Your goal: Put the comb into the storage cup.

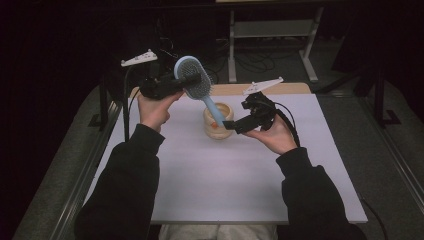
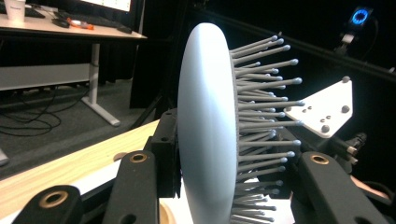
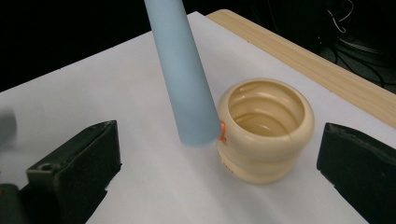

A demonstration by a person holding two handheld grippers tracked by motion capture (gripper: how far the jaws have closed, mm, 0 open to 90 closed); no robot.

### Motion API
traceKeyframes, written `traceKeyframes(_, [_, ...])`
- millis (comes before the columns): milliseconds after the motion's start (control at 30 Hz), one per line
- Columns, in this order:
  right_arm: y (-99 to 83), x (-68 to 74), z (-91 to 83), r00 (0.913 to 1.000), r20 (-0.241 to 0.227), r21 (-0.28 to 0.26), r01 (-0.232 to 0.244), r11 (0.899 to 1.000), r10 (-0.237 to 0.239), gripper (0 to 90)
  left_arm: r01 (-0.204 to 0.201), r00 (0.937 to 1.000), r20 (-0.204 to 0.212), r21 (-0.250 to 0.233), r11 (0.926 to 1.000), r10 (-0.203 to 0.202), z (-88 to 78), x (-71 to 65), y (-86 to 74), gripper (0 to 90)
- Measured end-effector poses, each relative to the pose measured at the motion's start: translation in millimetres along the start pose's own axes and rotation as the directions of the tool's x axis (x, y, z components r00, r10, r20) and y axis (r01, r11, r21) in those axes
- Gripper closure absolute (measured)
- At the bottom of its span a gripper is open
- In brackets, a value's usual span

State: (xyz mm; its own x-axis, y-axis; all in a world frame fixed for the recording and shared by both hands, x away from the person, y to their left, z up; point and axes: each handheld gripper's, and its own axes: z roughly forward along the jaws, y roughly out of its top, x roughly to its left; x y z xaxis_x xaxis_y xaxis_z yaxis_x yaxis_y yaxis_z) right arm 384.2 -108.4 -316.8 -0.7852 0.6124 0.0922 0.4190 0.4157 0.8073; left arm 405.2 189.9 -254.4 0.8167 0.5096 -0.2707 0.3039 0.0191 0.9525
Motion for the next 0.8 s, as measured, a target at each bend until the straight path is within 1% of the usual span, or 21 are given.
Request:
traceKeyframes(67, [-5.9,-3.8,-3.9,1.0,0.001,-0.01,-0.007,1.0,0.007,0.0,-0.003,1.0,0.003,-0.003,1.0,0.003,1.0,0.5,3.4,57.0])
traceKeyframes(167, [-16.3,-10.8,-10.8,0.9995,-0.004,-0.017,-0.031,0.999,0.031,0.0,-0.011,0.9999,0.003,-0.009,0.9999,0.011,3.1,-0.2,10.1,57.0])
traceKeyframes(300, [-29.7,-17.1,-20.3,0.9994,0.0,-0.031,-0.036,0.999,0.036,0.0,-0.029,0.9996,0.001,-0.011,0.9995,0.029,5.2,-1.5,17.5,57.0])
traceKeyframes(333, [-36.5,-21.0,-25.4,0.9991,0.003,-0.038,-0.043,0.998,0.043,0.0,-0.033,0.9994,0.002,-0.009,0.9994,0.033,6.0,-1.8,19.3,57.0])
traceKeyframes(367, [-36.5,-21.0,-25.4,0.9991,0.003,-0.038,-0.043,0.998,0.043,0.0,-0.038,0.9993,0.003,-0.006,0.9993,0.038,6.5,-2.3,21.1,57.0])
traceKeyframes(467, [-46.3,-26.4,-33.6,0.998,0.011,-0.053,-0.062,0.997,0.063,0.0,-0.052,0.9986,0.0,-0.005,0.9986,0.052,8.2,-3.3,25.6,57.0])
traceKeyframes(500, [-49.6,-28.2,-36.2,0.9974,0.012,-0.059,-0.07,0.996,0.071,0.0,-0.052,0.9987,0.001,-0.005,0.9987,0.052,8.9,-3.4,26.7,56.9])
traceKeyframes(600, [-59.4,-32.8,-42.6,0.9957,0.032,-0.072,-0.084,0.994,0.087,0.0,-0.064,0.998,0.0,0.002,0.998,0.064,12.3,-3.3,29.1,57.0])
traceKeyframes(700, [-66.6,-34.9,-46.4,0.993,0.061,-0.08,-0.097,0.992,0.102,0.0,-0.066,0.9978,0.001,0.003,0.9978,0.066,15.5,-1.8,31.1,56.9])
traceKeyframes(800, [-73.7,-37.0,-51.9,0.9911,0.071,-0.094,-0.106,0.99,0.113,0.0,-0.072,0.9974,-0.007,0.009,0.9974,0.072,18.5,0.1,33.4,56.9])
